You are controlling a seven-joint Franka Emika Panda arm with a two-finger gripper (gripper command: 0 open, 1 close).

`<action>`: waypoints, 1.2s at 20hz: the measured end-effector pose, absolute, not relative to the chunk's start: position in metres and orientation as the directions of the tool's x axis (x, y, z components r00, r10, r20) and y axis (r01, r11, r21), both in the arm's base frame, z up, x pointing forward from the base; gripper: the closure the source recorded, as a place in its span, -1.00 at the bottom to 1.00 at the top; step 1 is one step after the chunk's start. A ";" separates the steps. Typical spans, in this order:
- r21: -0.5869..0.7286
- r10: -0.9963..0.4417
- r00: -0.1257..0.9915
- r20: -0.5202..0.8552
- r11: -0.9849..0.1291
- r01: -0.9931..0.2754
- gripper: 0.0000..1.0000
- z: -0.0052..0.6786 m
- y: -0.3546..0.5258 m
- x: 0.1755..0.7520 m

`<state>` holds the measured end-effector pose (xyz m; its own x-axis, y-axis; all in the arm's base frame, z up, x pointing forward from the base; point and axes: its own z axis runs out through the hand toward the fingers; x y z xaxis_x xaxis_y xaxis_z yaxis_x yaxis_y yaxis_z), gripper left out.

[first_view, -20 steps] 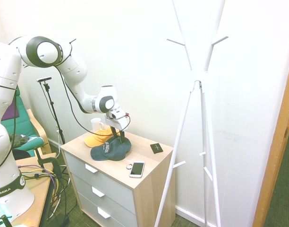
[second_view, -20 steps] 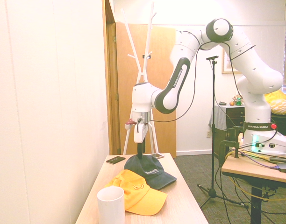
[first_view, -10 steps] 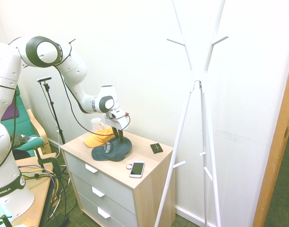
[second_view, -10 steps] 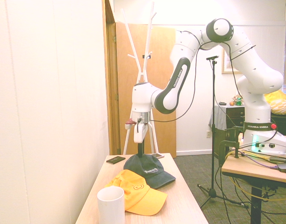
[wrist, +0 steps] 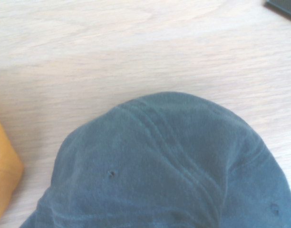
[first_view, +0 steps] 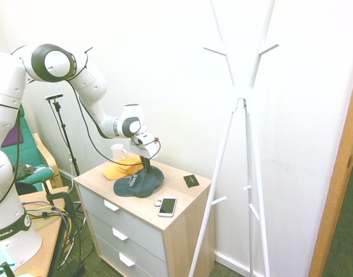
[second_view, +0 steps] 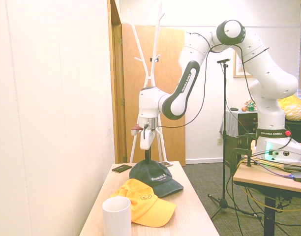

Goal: Hang the cap

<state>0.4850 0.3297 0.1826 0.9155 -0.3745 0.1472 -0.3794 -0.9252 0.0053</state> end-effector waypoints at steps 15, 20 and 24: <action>0.300 -0.189 0.904 0.384 -0.900 -0.316 1.00 0.397 0.327 0.519; 0.393 -0.109 0.844 0.525 -0.849 -0.354 1.00 0.461 0.311 0.543; 0.462 -0.031 0.795 0.606 -0.800 -0.383 1.00 0.497 0.296 0.547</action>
